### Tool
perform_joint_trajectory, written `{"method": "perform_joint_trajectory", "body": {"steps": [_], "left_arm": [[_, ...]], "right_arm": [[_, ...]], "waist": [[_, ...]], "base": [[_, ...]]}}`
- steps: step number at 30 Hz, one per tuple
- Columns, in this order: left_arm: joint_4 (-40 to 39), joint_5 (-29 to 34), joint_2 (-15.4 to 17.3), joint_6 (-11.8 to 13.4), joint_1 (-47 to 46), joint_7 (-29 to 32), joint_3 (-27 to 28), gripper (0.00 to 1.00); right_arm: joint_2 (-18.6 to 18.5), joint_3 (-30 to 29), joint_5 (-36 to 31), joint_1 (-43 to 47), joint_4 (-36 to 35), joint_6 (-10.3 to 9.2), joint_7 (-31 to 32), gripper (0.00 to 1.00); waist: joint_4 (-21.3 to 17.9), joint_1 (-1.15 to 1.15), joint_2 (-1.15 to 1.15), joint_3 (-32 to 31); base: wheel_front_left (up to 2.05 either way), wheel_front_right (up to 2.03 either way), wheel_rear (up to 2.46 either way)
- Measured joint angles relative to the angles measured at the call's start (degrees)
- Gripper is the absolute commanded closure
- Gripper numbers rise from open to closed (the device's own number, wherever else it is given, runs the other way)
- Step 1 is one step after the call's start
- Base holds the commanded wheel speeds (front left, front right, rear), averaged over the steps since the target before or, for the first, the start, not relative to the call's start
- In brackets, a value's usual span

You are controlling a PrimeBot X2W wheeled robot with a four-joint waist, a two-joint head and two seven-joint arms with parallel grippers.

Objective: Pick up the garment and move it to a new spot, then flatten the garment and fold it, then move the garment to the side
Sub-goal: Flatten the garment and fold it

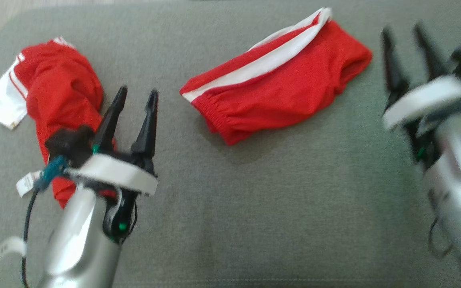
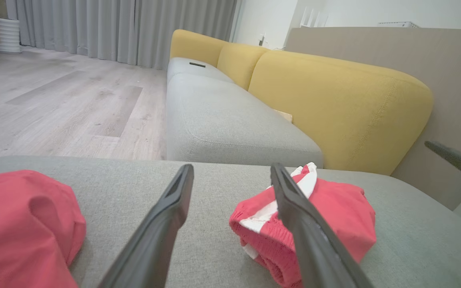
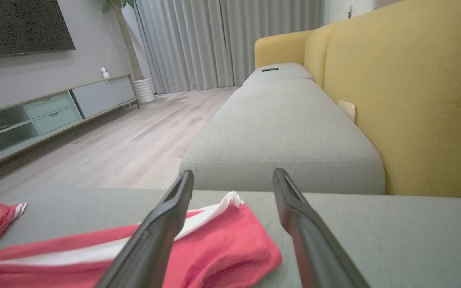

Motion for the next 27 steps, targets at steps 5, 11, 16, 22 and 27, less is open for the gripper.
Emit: {"method": "perform_joint_trajectory", "body": {"steps": [5, 11, 16, 22, 27], "left_arm": [[-2.6, 2.2, -1.6, 0.0, 7.6, 0.0, 3.2, 0.0], [-5.0, 3.2, -2.6, 0.0, 12.7, 0.0, 4.4, 0.0], [-5.8, 3.6, -3.0, 0.0, 15.3, 0.0, 4.5, 0.0], [-6.3, 3.6, -3.1, 0.0, 15.3, 0.0, 4.0, 0.0], [-6.5, 3.6, -3.3, 0.0, 15.0, 0.0, 2.6, 0.0]], "right_arm": [[6.5, -9.1, -6.5, 13.2, -3.9, 0.0, -1.6, 0.0], [11.5, -15.0, -11.1, 21.0, -8.3, 0.0, -2.1, 0.0], [13.6, -17.6, -13.1, 25.0, -11.4, 0.0, -1.9, 0.0], [13.9, -20.2, -14.2, 25.7, -14.4, 0.0, 0.9, 0.0], [14.6, -24.7, -13.1, 25.3, -14.1, 0.0, 4.9, 0.0]], "waist": [[-1.8, 0.0, 0.0, -4.0], [-2.9, 0.0, 0.0, -6.2], [-3.0, 0.0, 0.0, -6.6], [-1.7, 0.0, 0.0, -5.7], [0.0, 0.0, 0.0, -4.5]], "base": [[0.0, 0.0, 0.0], [0.0, 0.0, 0.0], [0.0, 0.0, 0.0], [0.0, 0.0, 0.0], [0.0, 0.0, 0.0]]}}
